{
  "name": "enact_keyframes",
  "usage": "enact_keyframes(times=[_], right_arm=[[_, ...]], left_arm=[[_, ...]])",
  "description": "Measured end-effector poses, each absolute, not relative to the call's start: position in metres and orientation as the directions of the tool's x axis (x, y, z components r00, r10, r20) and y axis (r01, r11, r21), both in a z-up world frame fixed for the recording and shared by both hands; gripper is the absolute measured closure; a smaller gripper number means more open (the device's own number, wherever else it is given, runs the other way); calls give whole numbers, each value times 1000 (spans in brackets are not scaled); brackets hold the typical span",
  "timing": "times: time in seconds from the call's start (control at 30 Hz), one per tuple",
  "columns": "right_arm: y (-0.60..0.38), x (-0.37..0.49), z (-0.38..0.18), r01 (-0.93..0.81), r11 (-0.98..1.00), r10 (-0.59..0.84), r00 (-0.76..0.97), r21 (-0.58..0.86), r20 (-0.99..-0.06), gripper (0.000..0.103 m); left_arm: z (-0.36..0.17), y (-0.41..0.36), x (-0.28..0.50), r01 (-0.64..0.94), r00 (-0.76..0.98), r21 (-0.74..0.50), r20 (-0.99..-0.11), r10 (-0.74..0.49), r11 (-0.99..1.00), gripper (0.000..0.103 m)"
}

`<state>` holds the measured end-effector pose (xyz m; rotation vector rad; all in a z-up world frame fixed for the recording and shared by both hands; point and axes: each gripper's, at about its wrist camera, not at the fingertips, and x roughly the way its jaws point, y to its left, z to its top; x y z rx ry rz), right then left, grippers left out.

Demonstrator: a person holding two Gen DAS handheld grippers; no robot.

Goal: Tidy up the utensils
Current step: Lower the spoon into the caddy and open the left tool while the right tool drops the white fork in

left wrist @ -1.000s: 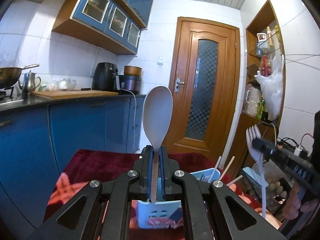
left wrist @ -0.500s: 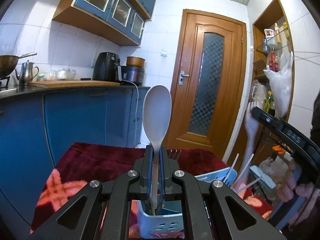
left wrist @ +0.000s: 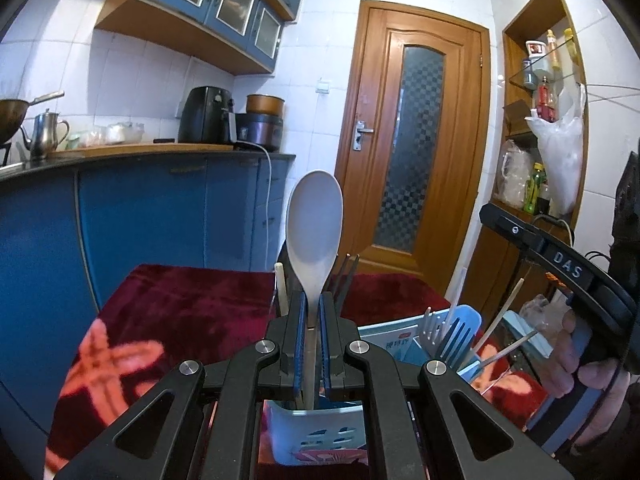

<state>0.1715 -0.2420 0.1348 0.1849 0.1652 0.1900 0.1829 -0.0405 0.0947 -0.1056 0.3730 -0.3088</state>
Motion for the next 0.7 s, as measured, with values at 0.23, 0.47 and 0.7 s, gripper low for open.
enact_keyframes(times=[0.23,0.47,0.7], right_arm=[[-245,162,134,-183,957,223,960,226,-167,91],[-244,138,144,-208,948,252,953,242,-166,82],[-240,100,161,-235,941,277,948,243,-156,78]], left_arm=[[97,-42,175,279,881,-160,-349,-319,947,71],[109,-44,151,291,884,-146,-337,-324,945,71],[128,-35,115,276,898,-141,-314,-307,951,71]])
